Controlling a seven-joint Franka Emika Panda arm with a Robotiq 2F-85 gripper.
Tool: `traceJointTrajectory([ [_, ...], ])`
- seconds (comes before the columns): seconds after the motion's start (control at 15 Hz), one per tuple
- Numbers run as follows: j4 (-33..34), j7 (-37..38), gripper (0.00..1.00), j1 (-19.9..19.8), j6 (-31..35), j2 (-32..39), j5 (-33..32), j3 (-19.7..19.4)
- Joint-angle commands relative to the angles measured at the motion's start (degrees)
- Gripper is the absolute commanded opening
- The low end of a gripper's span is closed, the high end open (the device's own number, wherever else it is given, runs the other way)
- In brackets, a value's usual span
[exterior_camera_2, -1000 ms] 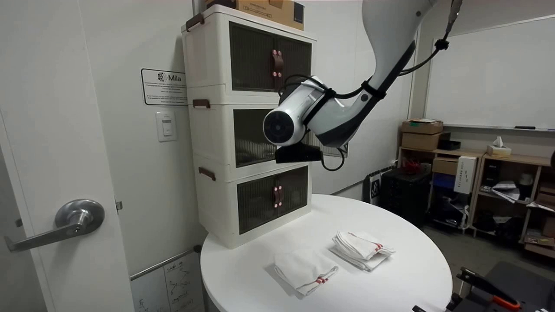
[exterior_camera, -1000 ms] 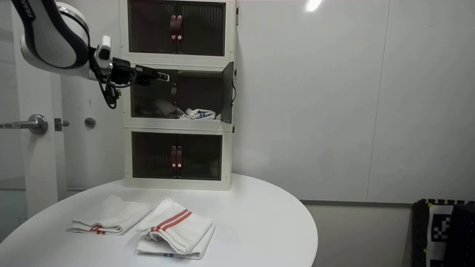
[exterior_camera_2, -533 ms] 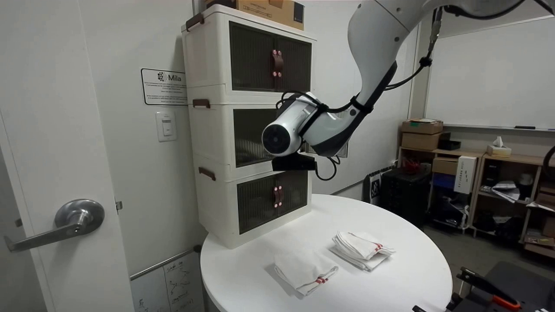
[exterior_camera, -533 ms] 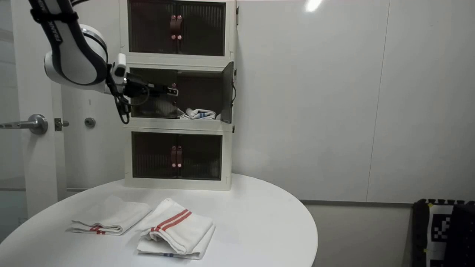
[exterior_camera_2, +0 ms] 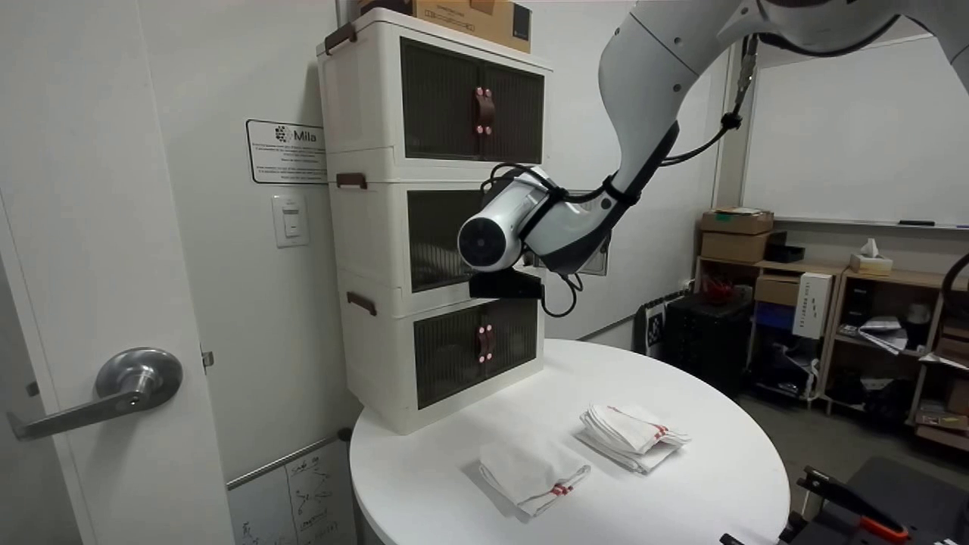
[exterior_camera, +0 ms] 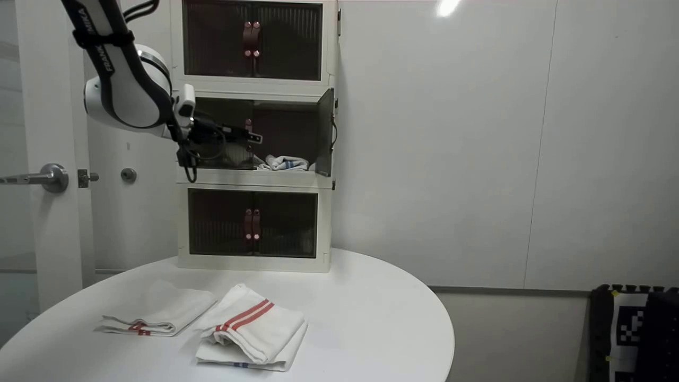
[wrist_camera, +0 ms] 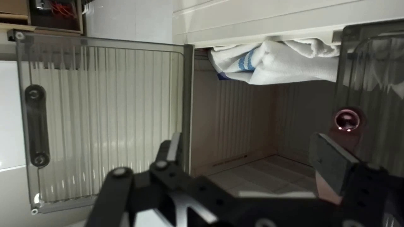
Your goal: Open the middle drawer
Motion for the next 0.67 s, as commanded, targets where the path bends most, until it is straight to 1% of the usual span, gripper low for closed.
traceJointTrajectory([
  [0.0, 2.8, 0.8, 1.00, -0.2, 3.5, 1.6, -0.9, -0.1],
  [0.2, 3.6, 1.1, 1.00, 0.0, 4.9, 2.1, -1.4, -0.3],
  [0.6, 5.8, 2.7, 1.00, 0.3, 3.6, 3.5, -4.2, -0.9],
])
